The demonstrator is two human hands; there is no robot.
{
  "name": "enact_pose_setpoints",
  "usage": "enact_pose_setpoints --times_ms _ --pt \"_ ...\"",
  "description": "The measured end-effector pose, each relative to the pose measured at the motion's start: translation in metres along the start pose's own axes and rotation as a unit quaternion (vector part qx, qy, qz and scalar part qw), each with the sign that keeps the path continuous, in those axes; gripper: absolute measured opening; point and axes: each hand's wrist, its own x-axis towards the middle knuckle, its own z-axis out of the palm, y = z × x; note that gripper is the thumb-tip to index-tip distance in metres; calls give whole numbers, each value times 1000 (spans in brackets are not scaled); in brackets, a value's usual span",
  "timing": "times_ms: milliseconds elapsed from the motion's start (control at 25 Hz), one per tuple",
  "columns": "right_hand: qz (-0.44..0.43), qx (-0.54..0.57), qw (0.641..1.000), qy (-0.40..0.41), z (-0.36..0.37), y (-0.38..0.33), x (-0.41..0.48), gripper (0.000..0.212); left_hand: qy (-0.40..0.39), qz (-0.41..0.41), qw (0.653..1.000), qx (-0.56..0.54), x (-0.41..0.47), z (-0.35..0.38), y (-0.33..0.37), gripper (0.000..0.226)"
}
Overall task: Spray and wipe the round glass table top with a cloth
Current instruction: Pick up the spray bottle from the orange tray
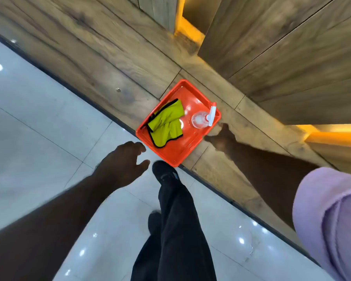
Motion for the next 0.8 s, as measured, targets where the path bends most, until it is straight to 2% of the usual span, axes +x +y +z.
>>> enact_pose_setpoints --times_ms 80,200,320,440,520,600,680,760,800 --pt "-28 11 998 61 6 -19 26 86 1 -11 999 -37 27 6 -5 45" --pt "-50 -21 994 92 8 -46 49 55 7 -3 999 -50 52 8 -10 44" --pt "-66 -57 989 116 -1 -53 24 43 26 -21 997 -76 41 -8 -9 41" --pt "-137 -38 980 141 -8 -64 -45 27 72 -45 986 -146 -4 -33 8 36" --pt "-197 -26 972 124 -9 -87 -118 15 126 -81 964 -221 -59 -59 14 32" --pt "-252 -26 960 117 -18 -105 -176 19 170 -115 941 -269 -104 -76 22 29" --pt "-357 -46 931 65 -10 -141 -275 23 222 -181 901 -327 -210 -107 3 27" --pt "-435 -44 896 71 -20 -160 -318 21 235 -184 896 -330 -247 -113 0 28" --pt "-494 -51 867 49 -13 -179 -359 20 273 -196 879 -337 -290 -125 -11 29"
